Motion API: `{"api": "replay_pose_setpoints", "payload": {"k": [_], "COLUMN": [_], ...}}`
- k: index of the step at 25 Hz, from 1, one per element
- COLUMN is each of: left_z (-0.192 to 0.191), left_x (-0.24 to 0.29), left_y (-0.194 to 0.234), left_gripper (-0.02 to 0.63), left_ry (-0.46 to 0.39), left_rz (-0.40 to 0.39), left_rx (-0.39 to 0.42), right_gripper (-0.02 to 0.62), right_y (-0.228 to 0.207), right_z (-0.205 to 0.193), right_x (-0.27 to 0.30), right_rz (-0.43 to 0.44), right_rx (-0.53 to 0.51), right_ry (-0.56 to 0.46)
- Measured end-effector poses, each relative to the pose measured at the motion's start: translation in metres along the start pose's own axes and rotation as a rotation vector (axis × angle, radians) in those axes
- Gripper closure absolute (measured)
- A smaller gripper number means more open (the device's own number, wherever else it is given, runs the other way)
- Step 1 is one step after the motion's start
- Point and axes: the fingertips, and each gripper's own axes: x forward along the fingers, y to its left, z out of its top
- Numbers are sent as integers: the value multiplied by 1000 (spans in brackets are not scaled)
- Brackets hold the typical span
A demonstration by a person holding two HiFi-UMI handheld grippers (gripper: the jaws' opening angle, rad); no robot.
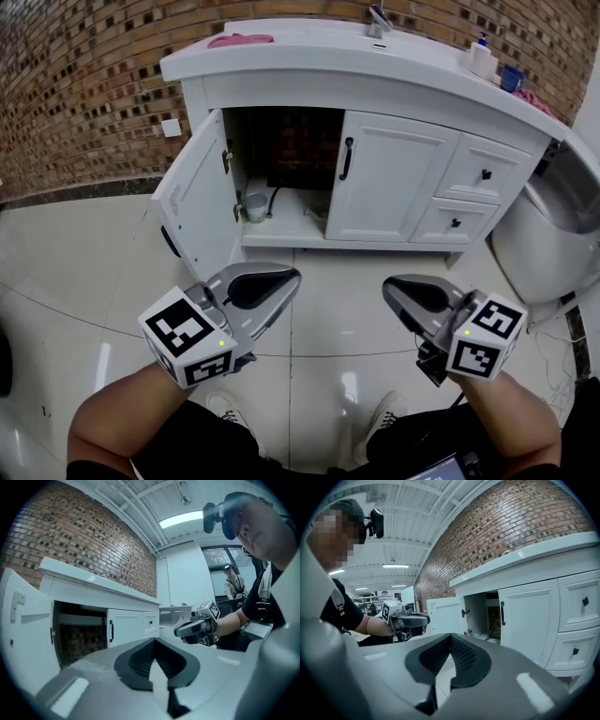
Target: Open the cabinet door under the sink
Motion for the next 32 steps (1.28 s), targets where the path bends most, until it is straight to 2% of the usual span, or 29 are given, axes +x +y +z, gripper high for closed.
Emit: {"api": "replay_pose_setpoints", "payload": {"k": [11, 32], "left_z": [1, -2], "left_x": [16, 9], "left_y": [-15, -6], "left_gripper": [600, 600], "left_ry": [1, 13], "left_rz": [-39, -20], "left_rx": [1, -5], "right_gripper": [588, 589], "right_y": [5, 13], "right_z": [-4, -1], "right_x": [-11, -3], "right_rz": [-3, -5], "right_rx": [-9, -39], "right_ry": [4, 15]}}
